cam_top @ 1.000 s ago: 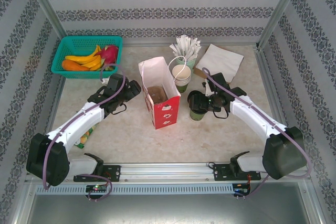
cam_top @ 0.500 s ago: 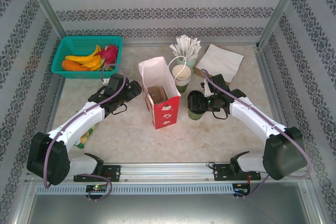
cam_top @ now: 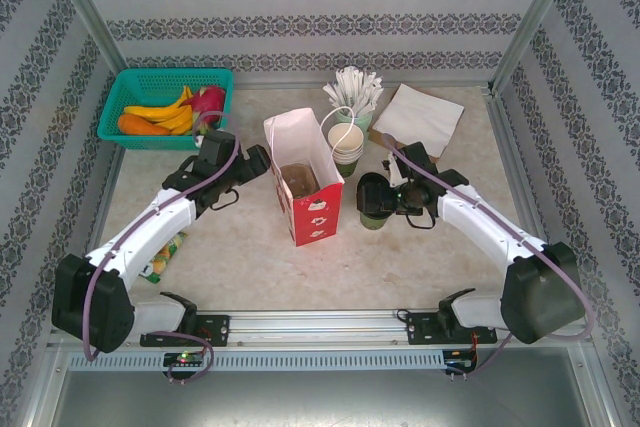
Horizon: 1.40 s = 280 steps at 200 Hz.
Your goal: Pack the takeout coffee
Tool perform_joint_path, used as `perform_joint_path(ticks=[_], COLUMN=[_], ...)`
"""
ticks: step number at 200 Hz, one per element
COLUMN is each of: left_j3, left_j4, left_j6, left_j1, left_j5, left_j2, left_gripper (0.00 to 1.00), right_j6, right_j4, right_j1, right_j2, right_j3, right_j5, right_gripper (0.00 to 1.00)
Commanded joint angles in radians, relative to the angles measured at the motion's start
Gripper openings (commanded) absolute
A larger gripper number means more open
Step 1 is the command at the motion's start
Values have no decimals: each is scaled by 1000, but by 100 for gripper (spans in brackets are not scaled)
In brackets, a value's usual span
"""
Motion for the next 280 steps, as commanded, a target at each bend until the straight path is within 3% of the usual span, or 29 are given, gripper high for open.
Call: perform_joint_path(ticks=[1,62,280], left_j3=[-2,-11,-31], left_j4=[18,3,6], left_j6=[3,-8,-18], left_j1=[21,29,30], left_j5=[5,-13,11], left_j2=[-39,-59,-27], left_gripper=[99,99,99], right_j6=[40,102,118], right_j4=[-76,-304,-529], right_j1=[19,54,134], right_j2=[3,144,378], right_j3=[72,257,469], right_j5=[37,112,204], right_gripper=[98,98,98])
